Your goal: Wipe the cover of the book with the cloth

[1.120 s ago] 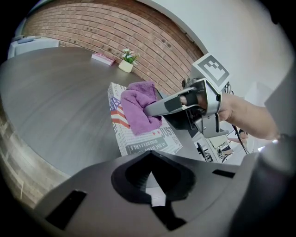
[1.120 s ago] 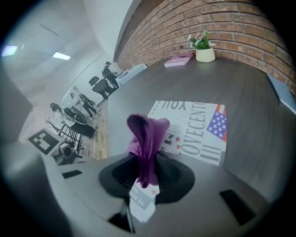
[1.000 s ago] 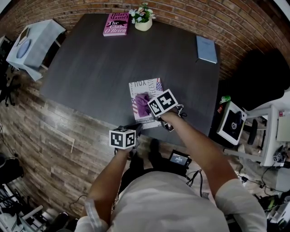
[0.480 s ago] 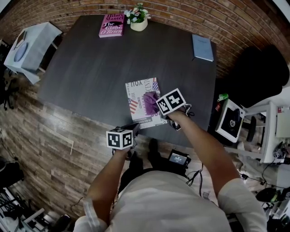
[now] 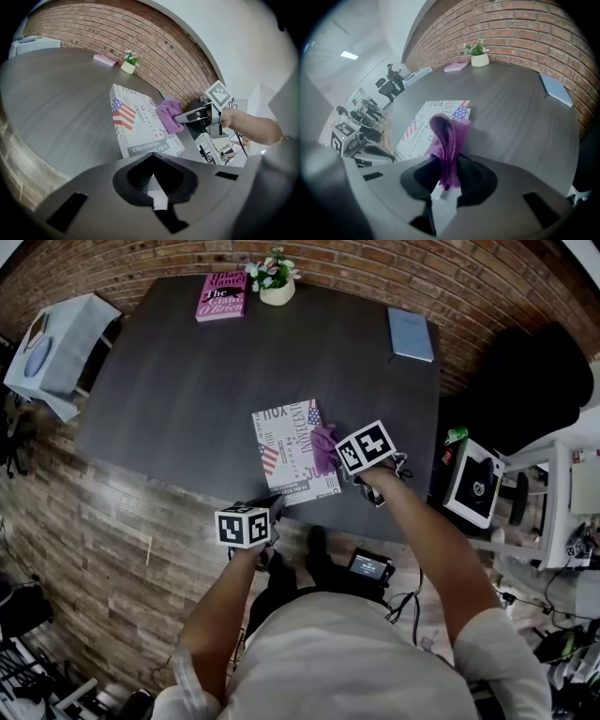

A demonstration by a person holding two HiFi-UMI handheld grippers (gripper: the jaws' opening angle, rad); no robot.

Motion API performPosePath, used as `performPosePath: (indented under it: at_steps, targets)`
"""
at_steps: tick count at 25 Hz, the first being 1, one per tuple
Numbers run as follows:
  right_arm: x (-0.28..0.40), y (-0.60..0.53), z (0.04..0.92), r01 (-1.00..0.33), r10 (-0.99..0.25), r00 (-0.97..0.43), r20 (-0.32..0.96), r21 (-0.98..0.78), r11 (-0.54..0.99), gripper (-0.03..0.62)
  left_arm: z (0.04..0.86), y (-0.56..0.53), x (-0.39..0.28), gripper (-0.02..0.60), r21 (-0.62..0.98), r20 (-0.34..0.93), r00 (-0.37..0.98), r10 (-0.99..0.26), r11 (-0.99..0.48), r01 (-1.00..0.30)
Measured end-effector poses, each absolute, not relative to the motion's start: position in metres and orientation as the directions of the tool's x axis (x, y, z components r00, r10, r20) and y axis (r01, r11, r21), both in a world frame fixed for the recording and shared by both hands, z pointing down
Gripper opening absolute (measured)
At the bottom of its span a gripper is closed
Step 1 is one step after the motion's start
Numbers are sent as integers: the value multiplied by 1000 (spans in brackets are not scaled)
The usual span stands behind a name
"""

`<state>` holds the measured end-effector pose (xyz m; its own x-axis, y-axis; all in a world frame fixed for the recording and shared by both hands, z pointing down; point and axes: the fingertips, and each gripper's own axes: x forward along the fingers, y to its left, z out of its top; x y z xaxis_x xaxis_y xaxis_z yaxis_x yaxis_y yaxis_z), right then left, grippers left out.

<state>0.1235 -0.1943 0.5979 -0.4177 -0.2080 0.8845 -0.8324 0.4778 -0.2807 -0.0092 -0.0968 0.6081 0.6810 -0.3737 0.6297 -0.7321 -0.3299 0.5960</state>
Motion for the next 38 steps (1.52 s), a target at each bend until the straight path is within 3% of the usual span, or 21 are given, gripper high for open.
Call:
performPosePath:
  at_steps: [10, 15, 18, 21, 26, 35, 38]
  targets:
    - [177, -194, 585, -884, -302, -280, 911, -122, 452, 92, 603, -100, -11, 6, 586, 625, 672, -397, -329, -740]
    - [173, -192, 556, -879, -395, -316, 863, -110, 464, 92, 574, -109, -5, 11, 644, 521, 720, -459, -342, -685]
    - [152, -184, 534, -847, -444, -390, 807, -126, 516, 94, 545, -119, 11, 154, 710, 403, 775, -486, -368, -600]
    - [126, -170, 520, -807, -471, -443, 763, -110, 581, 95, 516, -123, 29, 203, 733, 288, 818, -498, -436, -523]
    - [89, -147, 513, -719, -480, -464, 745, -1, 695, 95, 490, -121, 45, 221, 755, 196, 856, -479, -484, -443]
    - [44, -119, 514, -625, -467, -475, 746, 87, 776, 101, 489, -114, 41, 225, 782, 180, 859, -479, -461, -420]
    - [30, -107, 514, -599, -456, -499, 737, 86, 796, 132, 490, -113, 34, 245, 794, 170, 850, -499, -441, -418]
